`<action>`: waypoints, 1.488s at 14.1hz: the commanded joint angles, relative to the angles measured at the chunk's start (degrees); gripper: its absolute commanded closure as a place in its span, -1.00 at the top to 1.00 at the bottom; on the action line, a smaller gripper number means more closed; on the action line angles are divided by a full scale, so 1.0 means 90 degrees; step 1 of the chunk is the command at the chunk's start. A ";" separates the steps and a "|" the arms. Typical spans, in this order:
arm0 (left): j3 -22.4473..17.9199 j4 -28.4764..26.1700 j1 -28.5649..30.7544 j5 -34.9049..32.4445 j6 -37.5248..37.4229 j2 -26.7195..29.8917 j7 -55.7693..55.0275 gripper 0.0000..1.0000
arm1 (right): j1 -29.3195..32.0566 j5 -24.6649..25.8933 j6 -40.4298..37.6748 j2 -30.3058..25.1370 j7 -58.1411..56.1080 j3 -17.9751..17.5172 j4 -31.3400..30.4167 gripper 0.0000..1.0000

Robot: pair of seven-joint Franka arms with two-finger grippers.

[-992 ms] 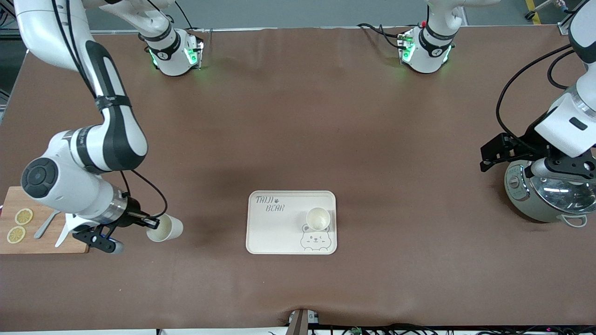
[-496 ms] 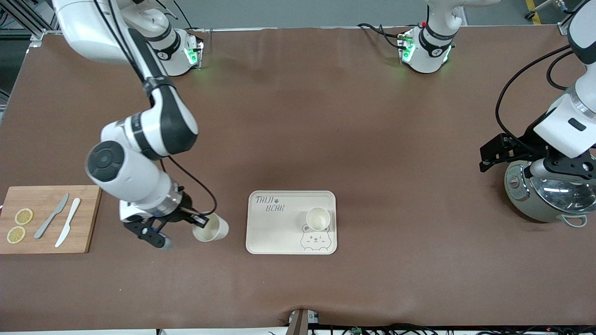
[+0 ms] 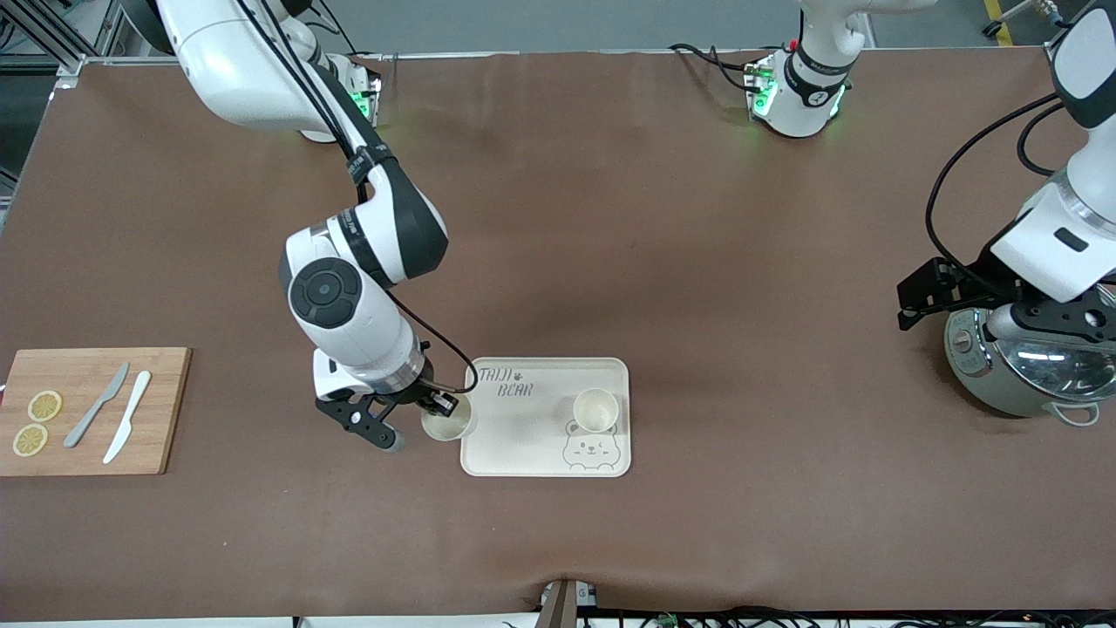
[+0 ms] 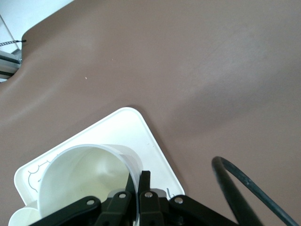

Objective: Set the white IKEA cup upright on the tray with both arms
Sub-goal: 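Carry the cup with the right gripper onto the tray beside the first cup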

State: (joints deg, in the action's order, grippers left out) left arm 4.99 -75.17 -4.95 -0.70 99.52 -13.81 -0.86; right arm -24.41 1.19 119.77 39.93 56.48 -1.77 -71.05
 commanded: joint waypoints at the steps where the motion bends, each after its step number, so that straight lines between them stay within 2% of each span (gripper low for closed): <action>1: 0.0031 -0.0007 -0.0045 -0.0215 0.0066 0.0011 -0.0109 1.00 | -0.0227 0.0229 0.0342 0.0396 0.0578 0.0050 0.0258 -1.00; 6: 0.0032 -0.0026 -0.0045 -0.0215 0.0124 -0.0058 -0.0109 1.00 | -0.0442 0.0287 0.0657 0.0709 0.0794 0.0059 0.0258 -1.00; 10: 0.0032 -0.0036 -0.0055 -0.0215 0.0124 -0.0106 -0.0109 1.00 | -0.0559 0.0678 0.0841 0.0993 0.1165 0.0050 0.0258 -1.00; 15: 0.0041 -0.0084 -0.0055 -0.0205 0.0115 -0.0165 -0.0100 1.00 | -0.0715 0.0717 0.1037 0.1149 0.1322 0.0069 0.0239 -1.00; 21: 0.0041 -0.0329 -0.0065 -0.0215 -0.0343 -0.0136 0.0290 1.00 | -0.0774 0.0874 0.1281 0.1296 0.1527 0.0089 0.0219 -1.00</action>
State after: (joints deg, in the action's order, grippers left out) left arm 5.06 -77.57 -5.49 -1.08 98.42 -15.98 0.29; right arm -30.74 7.23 130.97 50.25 68.31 -1.55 -70.91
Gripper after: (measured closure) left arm 0.000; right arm 0.965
